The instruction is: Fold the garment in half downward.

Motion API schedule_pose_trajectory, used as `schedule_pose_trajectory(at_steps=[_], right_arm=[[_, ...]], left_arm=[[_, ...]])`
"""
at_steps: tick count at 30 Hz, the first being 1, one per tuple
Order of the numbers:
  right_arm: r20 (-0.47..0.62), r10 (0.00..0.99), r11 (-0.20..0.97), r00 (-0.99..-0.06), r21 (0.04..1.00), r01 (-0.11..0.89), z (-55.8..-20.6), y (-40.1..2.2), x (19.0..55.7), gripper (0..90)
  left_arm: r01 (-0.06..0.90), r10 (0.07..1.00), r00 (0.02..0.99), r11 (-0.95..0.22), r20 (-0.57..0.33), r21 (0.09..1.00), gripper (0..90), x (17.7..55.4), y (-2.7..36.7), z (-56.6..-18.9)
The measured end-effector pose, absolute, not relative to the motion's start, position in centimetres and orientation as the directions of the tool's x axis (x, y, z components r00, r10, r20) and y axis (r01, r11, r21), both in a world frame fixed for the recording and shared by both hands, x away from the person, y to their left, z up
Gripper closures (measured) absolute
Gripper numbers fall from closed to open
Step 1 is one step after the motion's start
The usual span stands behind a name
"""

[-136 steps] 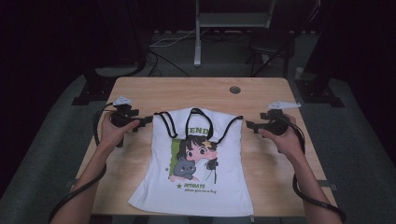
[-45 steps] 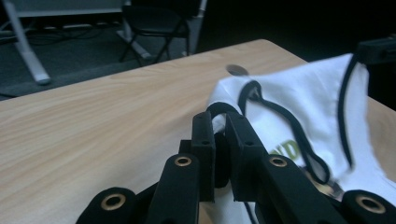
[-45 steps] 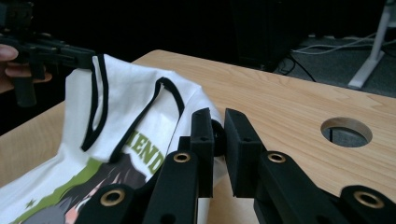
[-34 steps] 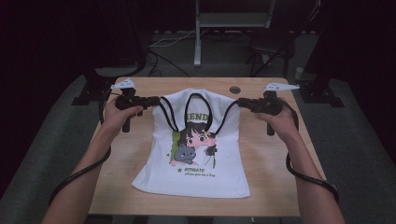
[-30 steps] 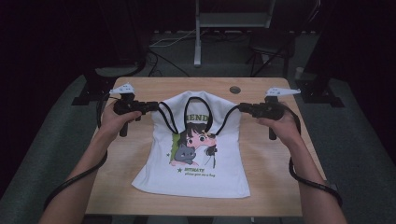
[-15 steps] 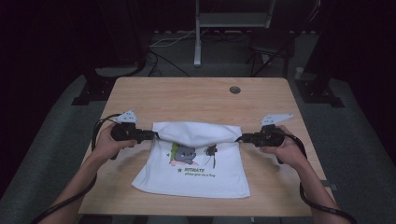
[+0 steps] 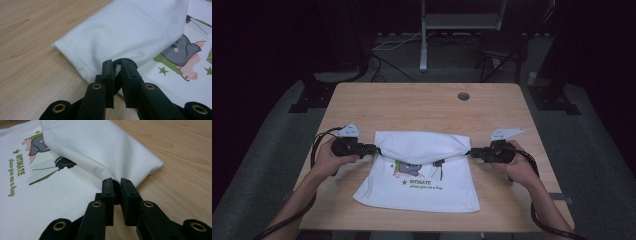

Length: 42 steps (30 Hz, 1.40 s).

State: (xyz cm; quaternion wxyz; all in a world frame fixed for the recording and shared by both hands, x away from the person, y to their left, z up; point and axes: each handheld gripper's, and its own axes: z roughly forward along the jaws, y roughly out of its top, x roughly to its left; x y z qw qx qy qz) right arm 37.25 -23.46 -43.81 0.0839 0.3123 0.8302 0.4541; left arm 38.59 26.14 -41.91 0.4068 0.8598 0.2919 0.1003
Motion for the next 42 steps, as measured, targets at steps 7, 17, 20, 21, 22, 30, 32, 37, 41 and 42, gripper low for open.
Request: schedule_pose_trajectory(at_steps=[7, 17, 20, 21, 22, 30, 32, 37, 41, 42], right_arm=[[0.148, 0.590, 0.389, -0.794, 0.809, 0.440, -43.9, -23.4, 36.4, 81.9], [0.129, 0.584, 0.389, -0.801, 0.822, 0.416, -43.5, -23.4, 35.2, 81.9], [0.127, 0.580, 0.388, -0.805, 0.825, 0.410, -43.3, -23.3, 34.7, 81.8], [0.126, 0.578, 0.391, -0.806, 0.825, 0.409, -43.3, -23.3, 34.6, 81.9], [0.124, 0.575, 0.394, -0.809, 0.825, 0.406, -43.3, -23.2, 34.4, 81.9], [0.126, 0.575, 0.385, -0.808, 0.830, 0.404, -43.4, -23.2, 33.4, 81.8], [0.127, 0.574, 0.384, -0.809, 0.830, 0.404, -43.3, -23.2, 33.2, 81.8], [0.127, 0.572, 0.381, -0.810, 0.834, 0.399, -43.1, -23.1, 32.7, 81.9], [0.128, 0.572, 0.378, -0.810, 0.835, 0.399, -43.1, -23.1, 32.4, 81.9], [0.127, 0.572, 0.378, -0.810, 0.836, 0.398, -43.1, -23.2, 32.3, 81.8]], left_arm=[[0.409, 0.577, 0.814, -0.493, -0.063, 0.768, 81.9, 38.0, 26.2, -42.0], [0.390, 0.572, 0.818, -0.482, -0.056, 0.785, 81.9, 37.1, 26.6, -41.3], [0.385, 0.567, 0.823, -0.493, -0.048, 0.780, 81.9, 36.7, 26.6, -41.2], [0.386, 0.567, 0.822, -0.490, -0.051, 0.782, 81.9, 36.6, 26.7, -41.2], [0.387, 0.567, 0.822, -0.490, -0.051, 0.781, 81.9, 36.5, 26.7, -41.2], [0.380, 0.566, 0.823, -0.487, -0.047, 0.786, 81.9, 35.7, 26.9, -41.3], [0.378, 0.563, 0.825, -0.490, -0.046, 0.785, 81.9, 35.5, 27.0, -41.2], [0.373, 0.560, 0.827, -0.489, -0.043, 0.788, 81.9, 35.1, 27.0, -41.2], [0.366, 0.555, 0.831, -0.497, -0.037, 0.787, 82.0, 34.6, 27.0, -41.1], [0.366, 0.555, 0.831, -0.493, -0.038, 0.789, 82.0, 34.5, 27.0, -41.1]])
